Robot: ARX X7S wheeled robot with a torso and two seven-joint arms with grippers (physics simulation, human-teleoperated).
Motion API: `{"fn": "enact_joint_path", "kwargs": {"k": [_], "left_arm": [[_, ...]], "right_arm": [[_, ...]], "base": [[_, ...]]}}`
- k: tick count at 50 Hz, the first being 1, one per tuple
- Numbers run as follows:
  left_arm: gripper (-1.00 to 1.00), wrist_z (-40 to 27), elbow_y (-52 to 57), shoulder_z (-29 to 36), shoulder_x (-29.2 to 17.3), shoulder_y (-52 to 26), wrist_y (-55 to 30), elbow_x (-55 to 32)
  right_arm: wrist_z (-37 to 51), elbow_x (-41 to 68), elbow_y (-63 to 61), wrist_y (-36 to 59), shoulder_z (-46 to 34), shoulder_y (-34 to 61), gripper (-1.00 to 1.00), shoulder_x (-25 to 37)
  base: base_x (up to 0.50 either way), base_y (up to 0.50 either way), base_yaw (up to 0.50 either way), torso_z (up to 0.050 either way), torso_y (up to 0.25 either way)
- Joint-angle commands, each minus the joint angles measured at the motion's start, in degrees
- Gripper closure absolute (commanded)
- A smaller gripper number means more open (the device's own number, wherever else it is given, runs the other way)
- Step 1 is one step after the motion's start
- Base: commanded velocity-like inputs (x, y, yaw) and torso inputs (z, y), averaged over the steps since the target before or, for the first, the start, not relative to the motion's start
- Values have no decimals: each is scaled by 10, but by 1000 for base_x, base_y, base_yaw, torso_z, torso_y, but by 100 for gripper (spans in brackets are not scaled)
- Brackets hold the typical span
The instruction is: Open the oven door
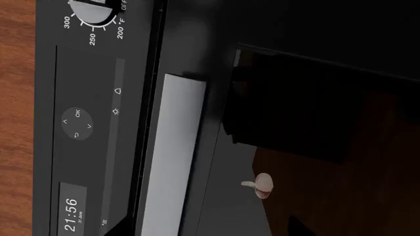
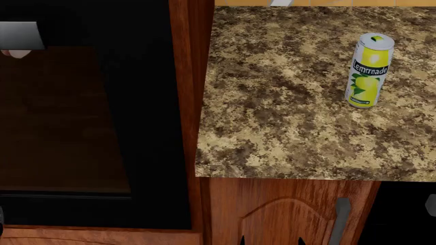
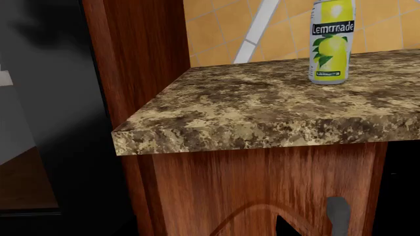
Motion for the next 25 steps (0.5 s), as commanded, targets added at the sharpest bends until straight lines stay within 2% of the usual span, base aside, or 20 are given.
{"fn": "enact_joint_path", "kwargs": {"k": [1,25], "left_arm": [[-100,19,-53,33,1,-57,36,24],[-100,36,-200,84,45,-168,112,44]], "right_arm": [[3,2,3,-1,-4,3,-100,1],[10,5,11,1,-11,13,-100,5]], "base": [[0,0,0,0,0],[0,0,0,0,0]]}}
